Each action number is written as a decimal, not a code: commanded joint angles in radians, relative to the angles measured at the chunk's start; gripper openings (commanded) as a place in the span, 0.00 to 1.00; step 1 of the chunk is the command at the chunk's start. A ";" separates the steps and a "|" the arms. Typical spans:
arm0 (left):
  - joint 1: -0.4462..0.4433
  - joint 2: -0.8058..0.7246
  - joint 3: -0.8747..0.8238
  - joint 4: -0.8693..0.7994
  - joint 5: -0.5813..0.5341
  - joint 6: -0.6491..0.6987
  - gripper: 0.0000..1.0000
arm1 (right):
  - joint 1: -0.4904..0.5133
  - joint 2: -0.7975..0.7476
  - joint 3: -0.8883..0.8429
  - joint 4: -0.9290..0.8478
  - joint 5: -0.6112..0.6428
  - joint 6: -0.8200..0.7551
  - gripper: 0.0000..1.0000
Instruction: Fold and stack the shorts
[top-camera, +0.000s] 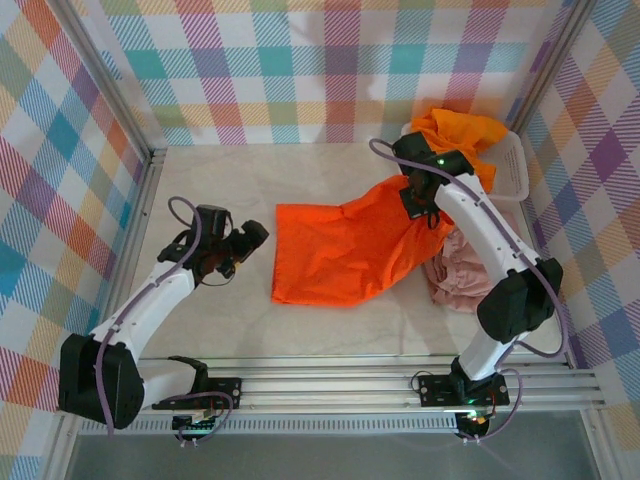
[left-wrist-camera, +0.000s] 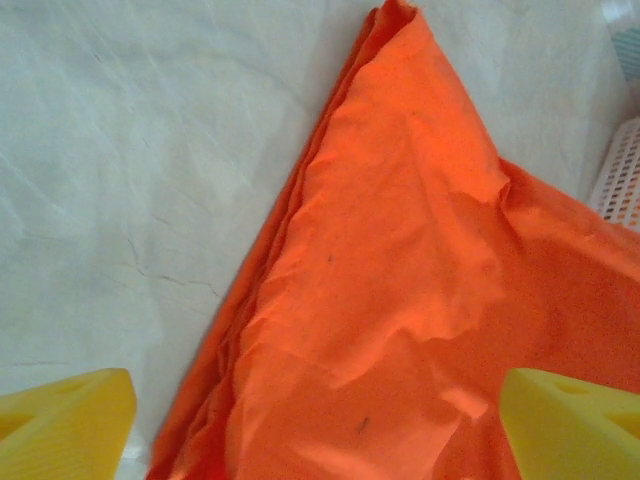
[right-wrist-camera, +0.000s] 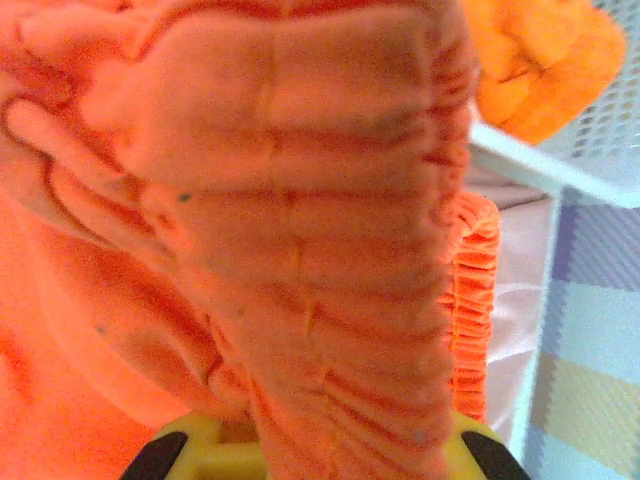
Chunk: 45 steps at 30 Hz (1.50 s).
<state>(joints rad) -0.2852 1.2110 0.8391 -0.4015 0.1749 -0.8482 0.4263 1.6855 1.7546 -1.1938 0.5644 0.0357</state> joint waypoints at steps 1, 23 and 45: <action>-0.049 0.046 0.022 0.053 0.014 -0.053 0.85 | 0.041 0.034 0.073 -0.081 0.125 -0.045 0.00; -0.292 0.467 0.027 0.213 -0.083 -0.172 0.20 | 0.218 0.334 0.429 -0.347 0.058 0.164 0.00; -0.447 0.520 -0.056 0.366 -0.126 -0.319 0.26 | 0.350 0.637 0.654 -0.320 -0.362 0.422 0.04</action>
<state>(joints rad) -0.7082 1.6951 0.8124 0.0200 0.0574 -1.1378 0.7738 2.3028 2.3753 -1.5295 0.2764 0.3969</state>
